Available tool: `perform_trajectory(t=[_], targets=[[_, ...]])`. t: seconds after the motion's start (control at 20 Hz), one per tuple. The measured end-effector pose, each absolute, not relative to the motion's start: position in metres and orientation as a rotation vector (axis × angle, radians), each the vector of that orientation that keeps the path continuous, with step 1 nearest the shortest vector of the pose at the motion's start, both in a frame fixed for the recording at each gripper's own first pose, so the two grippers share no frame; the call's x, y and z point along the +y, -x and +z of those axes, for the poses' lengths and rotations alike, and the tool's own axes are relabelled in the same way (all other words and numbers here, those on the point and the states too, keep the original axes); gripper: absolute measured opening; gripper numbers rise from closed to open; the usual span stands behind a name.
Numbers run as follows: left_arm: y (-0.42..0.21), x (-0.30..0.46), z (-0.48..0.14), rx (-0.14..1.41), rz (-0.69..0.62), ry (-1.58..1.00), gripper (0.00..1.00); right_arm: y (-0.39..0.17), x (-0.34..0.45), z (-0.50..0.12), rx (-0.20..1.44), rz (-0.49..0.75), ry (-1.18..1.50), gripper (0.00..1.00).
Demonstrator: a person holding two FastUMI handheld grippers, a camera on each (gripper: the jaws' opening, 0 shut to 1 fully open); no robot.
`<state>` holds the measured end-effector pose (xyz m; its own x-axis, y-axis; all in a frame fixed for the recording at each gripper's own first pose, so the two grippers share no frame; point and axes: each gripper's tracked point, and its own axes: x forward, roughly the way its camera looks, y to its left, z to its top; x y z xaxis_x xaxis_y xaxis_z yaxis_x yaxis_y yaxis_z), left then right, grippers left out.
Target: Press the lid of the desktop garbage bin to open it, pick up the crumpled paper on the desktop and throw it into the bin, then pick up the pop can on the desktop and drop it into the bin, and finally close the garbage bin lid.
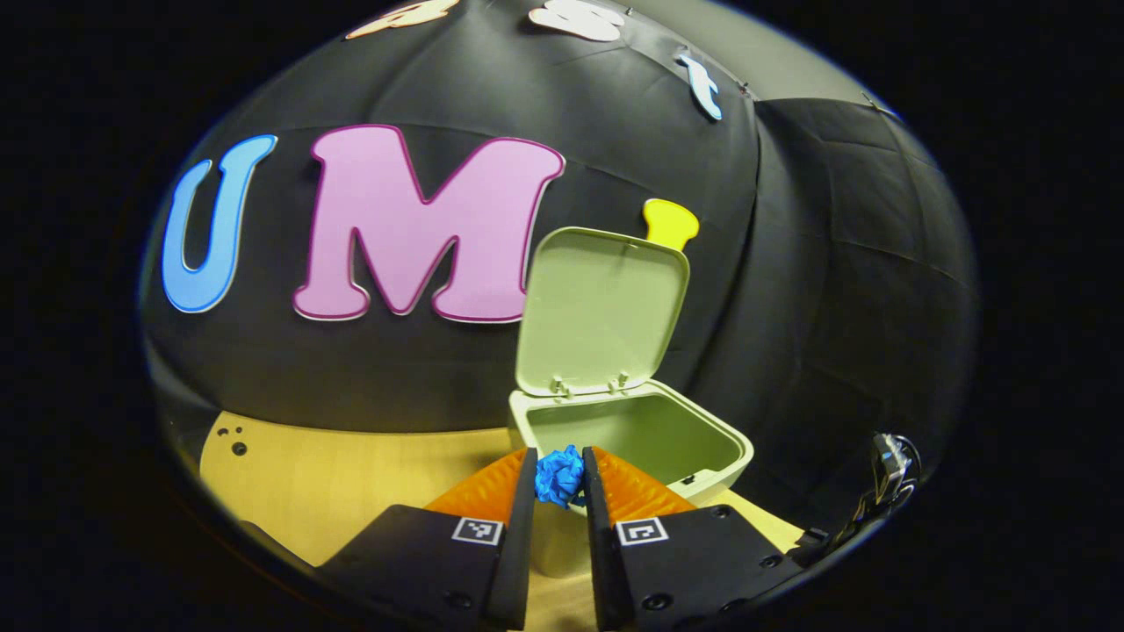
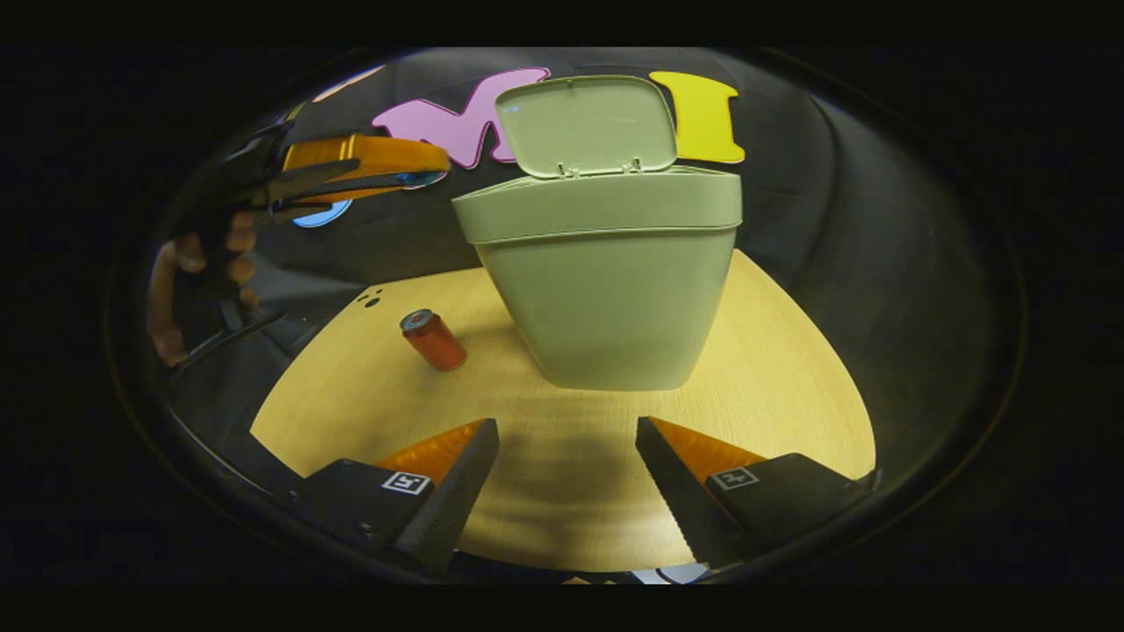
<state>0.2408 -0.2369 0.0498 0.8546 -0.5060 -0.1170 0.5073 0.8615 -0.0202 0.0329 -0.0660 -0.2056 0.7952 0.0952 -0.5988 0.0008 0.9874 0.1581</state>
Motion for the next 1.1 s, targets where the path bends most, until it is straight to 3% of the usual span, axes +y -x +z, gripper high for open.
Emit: perform_trajectory(t=[0.45,0.65,0.9,0.95,1.0,1.1], targets=[[-0.249,-0.277,0.035,0.153,-0.608,-0.082,0.34,-0.032,-0.078,-0.212,0.672,0.038,-0.181,0.99],[-0.254,-0.283,0.032,0.151,-0.619,-0.108,0.39,-0.035,-0.078,-0.212,0.669,0.044,-0.164,0.99],[-0.257,-0.279,0.036,0.12,-0.605,-0.116,0.75,-0.036,-0.078,-0.216,0.683,0.046,-0.162,0.99],[-0.258,-0.275,0.04,0.11,-0.593,-0.101,0.89,-0.037,-0.078,-0.216,0.685,0.047,-0.163,0.99],[-0.258,-0.271,0.043,0.1,-0.586,-0.081,0.98,-0.038,-0.078,-0.217,0.688,0.047,-0.164,0.99],[-0.259,-0.256,0.048,0.083,-0.555,-0.053,0.99,-0.039,-0.075,-0.218,0.69,0.047,-0.164,0.99]])
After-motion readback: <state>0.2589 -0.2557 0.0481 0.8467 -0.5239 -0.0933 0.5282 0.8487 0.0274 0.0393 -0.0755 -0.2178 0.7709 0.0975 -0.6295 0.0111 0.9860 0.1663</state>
